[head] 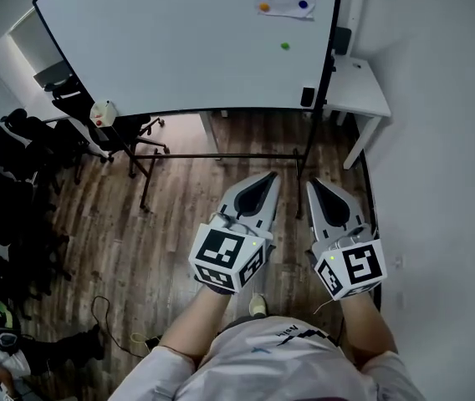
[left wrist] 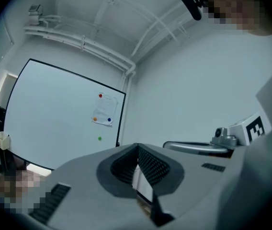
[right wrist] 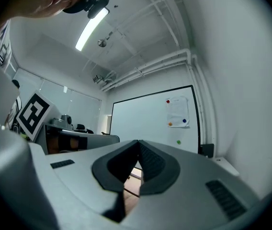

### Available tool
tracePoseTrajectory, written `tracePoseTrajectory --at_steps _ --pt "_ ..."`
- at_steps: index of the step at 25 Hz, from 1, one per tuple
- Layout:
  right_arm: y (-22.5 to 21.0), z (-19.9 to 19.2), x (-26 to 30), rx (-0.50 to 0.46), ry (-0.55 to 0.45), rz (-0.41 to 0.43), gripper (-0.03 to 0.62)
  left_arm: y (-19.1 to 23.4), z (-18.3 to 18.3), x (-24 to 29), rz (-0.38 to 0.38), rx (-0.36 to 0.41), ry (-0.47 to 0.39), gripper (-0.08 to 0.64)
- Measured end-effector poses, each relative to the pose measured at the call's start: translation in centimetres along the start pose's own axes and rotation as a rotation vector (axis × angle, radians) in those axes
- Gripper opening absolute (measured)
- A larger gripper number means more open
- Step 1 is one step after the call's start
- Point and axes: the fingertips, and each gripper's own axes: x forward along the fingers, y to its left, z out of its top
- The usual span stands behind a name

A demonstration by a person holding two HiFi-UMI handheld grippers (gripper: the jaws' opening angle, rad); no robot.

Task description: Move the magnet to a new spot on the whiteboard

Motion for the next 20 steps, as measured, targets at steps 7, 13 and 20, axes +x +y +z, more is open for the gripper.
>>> tracePoseTrajectory --at_steps 7,13,20 --pt "-2.2 -0.9 5.5 -0.032 0.020 -0.020 0.012 4.2 -0.4 4.2 -0.011 -0.022 0.009 0.009" --pt "-5.2 -0.9 11.7 -0.059 0.015 0.016 0.012 8.2 0.2 9.4 0.008 -0.020 0.026 0.009" --pt "-10.7 -1.0 20.8 -0.064 -0.023 0.078 0.013 14.0 1.5 17.1 0.068 0.027 0.048 0.009"
